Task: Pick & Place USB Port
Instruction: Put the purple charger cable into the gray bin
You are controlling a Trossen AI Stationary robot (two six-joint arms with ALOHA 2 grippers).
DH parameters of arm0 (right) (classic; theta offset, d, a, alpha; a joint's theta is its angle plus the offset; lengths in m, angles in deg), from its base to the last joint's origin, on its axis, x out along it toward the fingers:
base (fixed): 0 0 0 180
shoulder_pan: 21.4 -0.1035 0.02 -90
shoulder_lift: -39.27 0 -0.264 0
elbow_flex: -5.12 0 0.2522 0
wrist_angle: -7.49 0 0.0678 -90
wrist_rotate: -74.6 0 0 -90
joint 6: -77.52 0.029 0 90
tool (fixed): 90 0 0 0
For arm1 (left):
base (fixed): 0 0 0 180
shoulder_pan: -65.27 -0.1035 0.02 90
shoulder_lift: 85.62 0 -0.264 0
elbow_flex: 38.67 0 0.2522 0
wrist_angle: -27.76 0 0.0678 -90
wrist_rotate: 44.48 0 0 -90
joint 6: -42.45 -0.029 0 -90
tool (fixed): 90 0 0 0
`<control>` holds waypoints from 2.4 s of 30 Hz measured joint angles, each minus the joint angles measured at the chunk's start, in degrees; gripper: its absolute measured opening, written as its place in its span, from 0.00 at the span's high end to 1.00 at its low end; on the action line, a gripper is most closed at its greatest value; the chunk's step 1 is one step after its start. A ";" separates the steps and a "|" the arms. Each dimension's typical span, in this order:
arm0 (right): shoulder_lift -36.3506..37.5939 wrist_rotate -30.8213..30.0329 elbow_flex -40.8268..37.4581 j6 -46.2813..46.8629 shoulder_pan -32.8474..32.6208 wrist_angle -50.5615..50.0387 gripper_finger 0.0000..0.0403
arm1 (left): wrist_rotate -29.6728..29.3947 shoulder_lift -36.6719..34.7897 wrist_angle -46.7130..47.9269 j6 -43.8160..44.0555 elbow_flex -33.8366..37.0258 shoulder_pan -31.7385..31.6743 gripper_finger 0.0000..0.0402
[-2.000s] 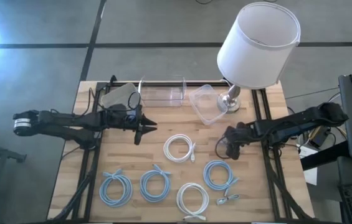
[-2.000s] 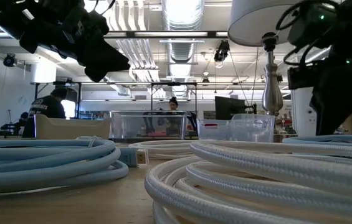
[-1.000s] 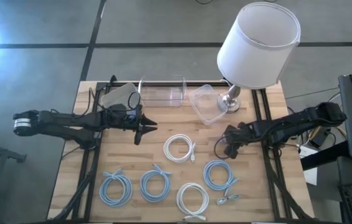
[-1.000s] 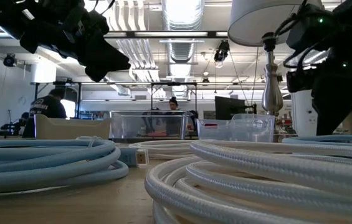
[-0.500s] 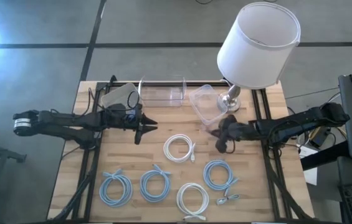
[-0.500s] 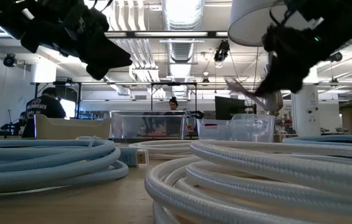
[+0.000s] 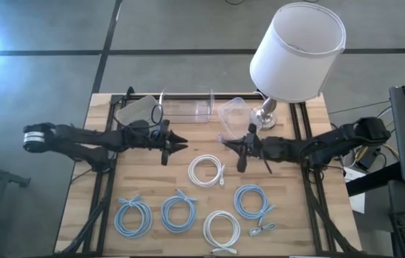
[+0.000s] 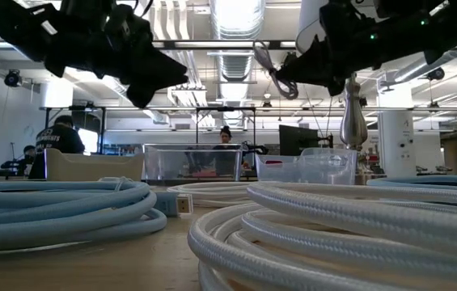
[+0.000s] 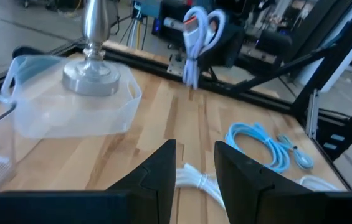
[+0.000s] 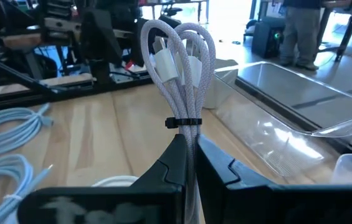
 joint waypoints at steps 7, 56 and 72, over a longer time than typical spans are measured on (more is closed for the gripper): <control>-3.95 0.05 0.00 0.33 0.95 4.72 0.97 | 0.02 11.95 -16.58 -0.04 -1.15 0.41 0.72; -4.66 0.77 0.02 -0.85 0.89 5.66 0.97 | 0.92 33.68 -19.74 -6.97 -20.65 1.40 0.52; -4.66 0.63 0.02 -0.63 0.86 4.50 0.97 | 0.56 31.74 -21.06 -9.98 -20.79 1.42 0.49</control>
